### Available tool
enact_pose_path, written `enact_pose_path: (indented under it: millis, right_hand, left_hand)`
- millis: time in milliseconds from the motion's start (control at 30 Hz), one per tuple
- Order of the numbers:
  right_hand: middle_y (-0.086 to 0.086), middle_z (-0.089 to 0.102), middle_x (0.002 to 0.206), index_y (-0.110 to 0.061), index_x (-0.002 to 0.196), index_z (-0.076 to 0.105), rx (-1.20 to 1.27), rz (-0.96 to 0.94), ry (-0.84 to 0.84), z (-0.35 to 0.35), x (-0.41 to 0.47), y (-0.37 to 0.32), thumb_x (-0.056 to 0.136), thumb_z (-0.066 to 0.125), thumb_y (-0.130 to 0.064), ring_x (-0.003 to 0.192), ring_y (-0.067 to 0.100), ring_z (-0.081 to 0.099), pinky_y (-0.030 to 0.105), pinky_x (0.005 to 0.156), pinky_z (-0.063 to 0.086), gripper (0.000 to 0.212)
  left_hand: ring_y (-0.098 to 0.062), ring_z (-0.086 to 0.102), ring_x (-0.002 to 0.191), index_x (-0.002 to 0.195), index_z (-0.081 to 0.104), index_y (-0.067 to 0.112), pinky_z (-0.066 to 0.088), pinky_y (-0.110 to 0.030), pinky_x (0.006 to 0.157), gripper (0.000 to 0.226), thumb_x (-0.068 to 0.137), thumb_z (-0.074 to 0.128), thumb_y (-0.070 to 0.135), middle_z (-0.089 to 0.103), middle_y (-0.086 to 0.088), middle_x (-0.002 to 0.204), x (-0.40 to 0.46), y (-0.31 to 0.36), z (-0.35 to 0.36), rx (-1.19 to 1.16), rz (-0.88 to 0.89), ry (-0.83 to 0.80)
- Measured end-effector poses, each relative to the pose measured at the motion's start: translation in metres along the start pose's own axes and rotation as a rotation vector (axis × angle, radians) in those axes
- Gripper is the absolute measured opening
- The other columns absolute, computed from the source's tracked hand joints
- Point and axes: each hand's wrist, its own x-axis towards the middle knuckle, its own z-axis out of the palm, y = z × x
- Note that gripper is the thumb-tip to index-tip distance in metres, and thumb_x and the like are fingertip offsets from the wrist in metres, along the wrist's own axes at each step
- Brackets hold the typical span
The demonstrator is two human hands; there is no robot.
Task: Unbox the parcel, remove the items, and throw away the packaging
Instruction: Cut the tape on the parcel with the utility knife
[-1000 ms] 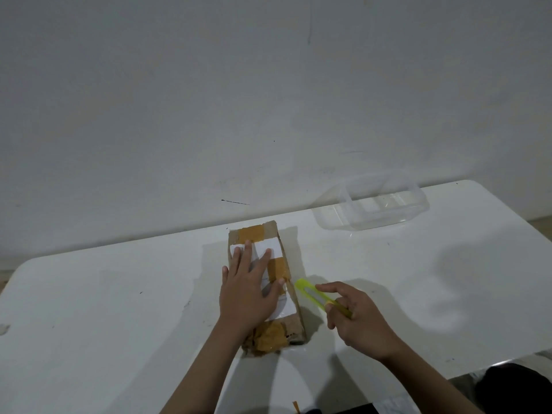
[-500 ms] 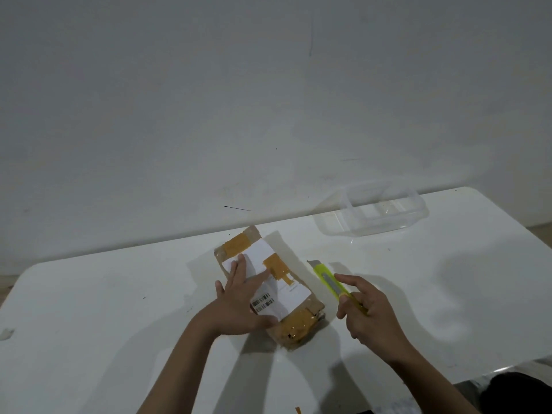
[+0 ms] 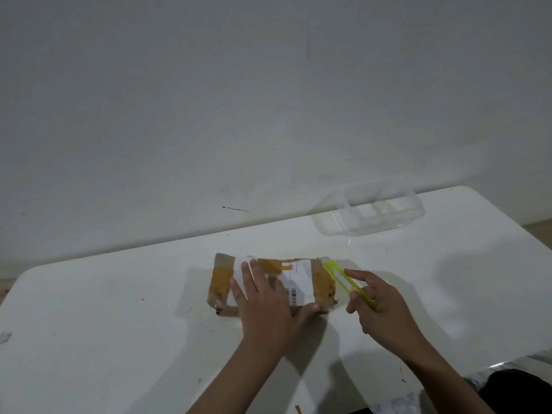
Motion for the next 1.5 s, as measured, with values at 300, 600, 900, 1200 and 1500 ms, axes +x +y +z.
enact_pose_path:
  millis: [300,600,900,1200,1500]
  right_hand:
    - [0.003,0.068,0.072,-0.038,0.114,0.057,-0.135,0.057,0.044,-0.013,-0.007,0.004,0.091,0.053,-0.007,0.048,0.002,0.054,0.013,0.046,0.043,0.039]
    - [-0.002,0.068,0.074,-0.036,0.118,0.057,-0.216,0.047,0.005,-0.014,-0.003,-0.002,0.091,0.052,-0.011,0.058,0.004,0.060,0.015,0.053,0.045,0.038]
    - [-0.015,0.055,0.071,-0.028,0.129,0.052,-0.422,-0.059,-0.014,-0.010,0.005,-0.021,0.092,0.049,-0.015,0.050,0.003,0.052,0.009,0.050,0.033,0.039]
    - [0.005,0.067,0.094,-0.023,0.128,0.048,-0.647,-0.082,-0.060,0.000,0.014,-0.035,0.089,0.049,-0.013,0.079,0.019,0.061,0.020,0.061,0.041,0.040]
    - [0.005,0.066,0.091,-0.021,0.122,0.050,-0.665,-0.087,-0.048,0.002,0.013,-0.035,0.088,0.047,-0.013,0.079,0.021,0.061,0.023,0.061,0.043,0.036]
  left_hand:
    - [-0.044,0.049,0.122,0.120,0.058,0.010,0.026,-0.066,0.101,0.103,0.066,0.025,0.092,0.057,-0.024,0.125,0.011,0.005,0.015,-0.037,0.043,0.072]
    - [-0.033,-0.001,0.146,0.147,0.022,0.038,-0.013,-0.057,0.106,0.093,0.070,0.020,0.090,0.004,-0.010,0.158,0.017,-0.001,0.024,-0.073,0.168,0.176]
    - [-0.030,-0.008,0.146,0.149,0.010,0.038,-0.010,-0.056,0.109,0.096,0.068,0.014,0.091,-0.001,-0.008,0.159,0.018,0.005,0.025,-0.083,0.116,0.117]
    - [-0.046,0.016,0.140,0.145,0.013,0.048,0.015,-0.069,0.102,0.075,0.079,0.016,0.084,0.021,-0.023,0.153,0.018,0.007,0.028,-0.048,0.173,0.137]
    - [-0.039,0.009,0.142,0.140,0.022,0.052,0.012,-0.067,0.103,0.062,0.085,0.005,0.076,0.020,-0.019,0.154,0.022,0.004,0.031,-0.011,0.303,0.049]
